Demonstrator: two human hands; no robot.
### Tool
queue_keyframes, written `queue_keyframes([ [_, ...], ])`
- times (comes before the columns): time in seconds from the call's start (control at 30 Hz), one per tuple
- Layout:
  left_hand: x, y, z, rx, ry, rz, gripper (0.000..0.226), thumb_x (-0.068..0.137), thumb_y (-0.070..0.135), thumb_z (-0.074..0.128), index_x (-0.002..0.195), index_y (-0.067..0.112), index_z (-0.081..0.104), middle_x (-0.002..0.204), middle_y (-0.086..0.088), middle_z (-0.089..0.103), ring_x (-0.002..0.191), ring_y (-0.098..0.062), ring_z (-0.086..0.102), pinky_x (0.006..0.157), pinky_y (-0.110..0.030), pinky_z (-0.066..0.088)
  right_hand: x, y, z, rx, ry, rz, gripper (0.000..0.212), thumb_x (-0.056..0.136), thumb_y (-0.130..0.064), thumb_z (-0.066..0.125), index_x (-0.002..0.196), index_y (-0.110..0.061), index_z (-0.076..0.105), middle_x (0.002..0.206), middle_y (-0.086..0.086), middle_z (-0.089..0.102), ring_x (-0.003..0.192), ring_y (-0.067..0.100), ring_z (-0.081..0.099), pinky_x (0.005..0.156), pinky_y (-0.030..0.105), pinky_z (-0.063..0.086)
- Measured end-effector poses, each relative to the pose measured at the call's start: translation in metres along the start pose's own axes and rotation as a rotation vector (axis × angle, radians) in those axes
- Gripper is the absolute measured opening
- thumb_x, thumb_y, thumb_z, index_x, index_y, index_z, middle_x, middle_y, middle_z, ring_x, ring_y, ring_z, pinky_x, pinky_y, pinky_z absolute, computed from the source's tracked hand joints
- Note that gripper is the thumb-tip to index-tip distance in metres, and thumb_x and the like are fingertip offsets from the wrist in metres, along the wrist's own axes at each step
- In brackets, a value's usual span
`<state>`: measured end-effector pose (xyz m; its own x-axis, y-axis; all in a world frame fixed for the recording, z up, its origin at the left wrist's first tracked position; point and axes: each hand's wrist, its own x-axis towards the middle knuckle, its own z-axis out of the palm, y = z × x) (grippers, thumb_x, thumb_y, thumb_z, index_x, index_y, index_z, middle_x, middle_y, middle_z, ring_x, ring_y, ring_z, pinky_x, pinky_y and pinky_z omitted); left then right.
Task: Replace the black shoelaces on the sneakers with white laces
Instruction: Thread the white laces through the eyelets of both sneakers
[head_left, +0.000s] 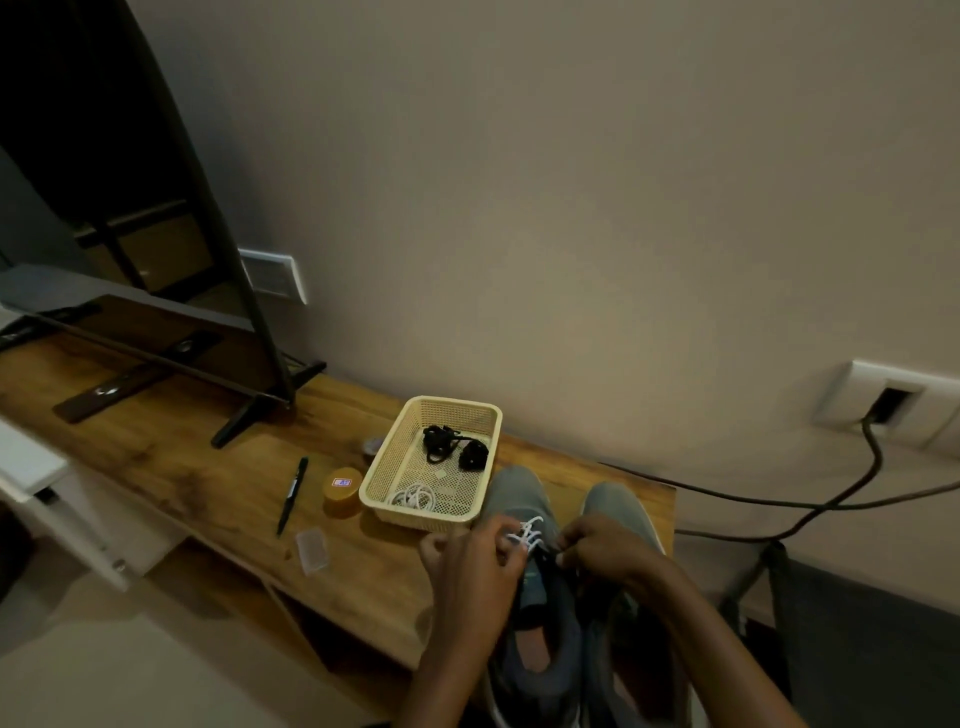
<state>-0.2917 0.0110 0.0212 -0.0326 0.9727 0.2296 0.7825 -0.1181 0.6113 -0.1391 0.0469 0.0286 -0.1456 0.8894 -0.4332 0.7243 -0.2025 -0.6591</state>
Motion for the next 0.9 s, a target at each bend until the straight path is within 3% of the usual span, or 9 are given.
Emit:
queue_keyframes([
  [0.13, 0.004, 0.002, 0.014, 0.186, -0.012, 0.089, 0.007, 0.075, 0.035, 0.069, 0.074, 0.032, 0.063, 0.076, 0.014, 0.064, 0.084, -0.008, 0.055, 0.073, -0.029, 0.013, 0.002, 0.007, -0.002, 0.128, -0.017, 0.032, 0.026, 0.085, 0.003, 0.056, 0.064, -0.012, 0.055, 0.058, 0.002, 0.048, 0.055, 0.012, 0.048, 0.053, 0.022, 0.042],
  [0.23, 0.004, 0.001, 0.024, 0.278, -0.009, 0.171, 0.031, 0.046, 0.033, 0.085, 0.055, 0.032, 0.056, 0.059, 0.014, 0.056, 0.061, -0.009, 0.055, 0.068, -0.032, 0.018, 0.003, 0.009, -0.002, 0.142, -0.026, 0.031, 0.033, 0.085, 0.004, 0.055, 0.058, -0.013, 0.048, 0.055, 0.003, 0.044, 0.049, 0.010, 0.043, 0.050, 0.021, 0.039],
  [0.3, 0.003, -0.003, 0.031, 0.278, -0.025, 0.164, 0.028, 0.050, 0.033, 0.083, 0.060, 0.032, 0.057, 0.066, 0.014, 0.057, 0.068, -0.009, 0.056, 0.068, -0.031, 0.018, 0.002, 0.008, -0.003, 0.141, -0.031, 0.031, 0.029, 0.085, 0.004, 0.054, 0.062, -0.011, 0.048, 0.055, 0.003, 0.044, 0.047, 0.010, 0.042, 0.047, 0.019, 0.038],
  [0.4, 0.003, -0.005, 0.033, 0.313, -0.031, 0.154, 0.010, 0.083, 0.036, 0.058, 0.092, 0.033, 0.058, 0.101, 0.015, 0.054, 0.104, -0.011, 0.047, 0.077, -0.026, 0.012, -0.001, 0.006, -0.003, 0.167, -0.032, 0.033, 0.019, 0.087, 0.003, 0.054, 0.070, -0.006, 0.052, 0.055, 0.004, 0.044, 0.046, 0.009, 0.042, 0.044, 0.016, 0.037],
  [0.47, 0.003, -0.007, 0.035, 0.337, -0.058, 0.181, 0.014, 0.087, 0.035, 0.052, 0.100, 0.032, 0.058, 0.109, 0.014, 0.052, 0.109, -0.011, 0.043, 0.085, -0.029, 0.011, -0.003, 0.005, -0.004, 0.202, -0.031, 0.039, 0.026, 0.087, 0.003, 0.054, 0.063, -0.007, 0.052, 0.054, 0.005, 0.044, 0.043, 0.008, 0.043, 0.042, 0.015, 0.038],
  [0.57, 0.002, -0.003, 0.030, 0.311, -0.026, 0.187, 0.010, 0.075, 0.032, 0.066, 0.084, 0.031, 0.062, 0.093, 0.012, 0.059, 0.094, -0.011, 0.054, 0.084, -0.032, 0.016, -0.005, 0.003, -0.004, 0.233, -0.037, 0.042, 0.030, 0.088, 0.003, 0.054, 0.061, -0.011, 0.053, 0.055, 0.005, 0.046, 0.046, 0.010, 0.046, 0.042, 0.016, 0.041],
  [0.67, 0.004, -0.009, 0.036, 0.311, -0.013, 0.194, 0.027, 0.051, 0.030, 0.083, 0.064, 0.032, 0.059, 0.069, 0.012, 0.058, 0.069, -0.010, 0.057, 0.076, -0.033, 0.021, -0.007, 0.002, -0.004, 0.279, -0.054, 0.037, 0.023, 0.087, 0.001, 0.057, 0.067, -0.008, 0.055, 0.058, 0.008, 0.048, 0.050, 0.013, 0.051, 0.046, 0.020, 0.048],
  [0.9, 0.004, -0.016, 0.041, 0.291, 0.046, 0.241, 0.029, 0.050, 0.028, 0.083, 0.060, 0.031, 0.055, 0.064, 0.012, 0.055, 0.063, -0.009, 0.056, 0.075, -0.034, 0.023, -0.008, 0.002, -0.003, 0.292, -0.051, 0.014, 0.009, 0.086, -0.005, 0.062, 0.077, -0.008, 0.060, 0.065, 0.009, 0.055, 0.056, 0.017, 0.059, 0.051, 0.023, 0.053],
])
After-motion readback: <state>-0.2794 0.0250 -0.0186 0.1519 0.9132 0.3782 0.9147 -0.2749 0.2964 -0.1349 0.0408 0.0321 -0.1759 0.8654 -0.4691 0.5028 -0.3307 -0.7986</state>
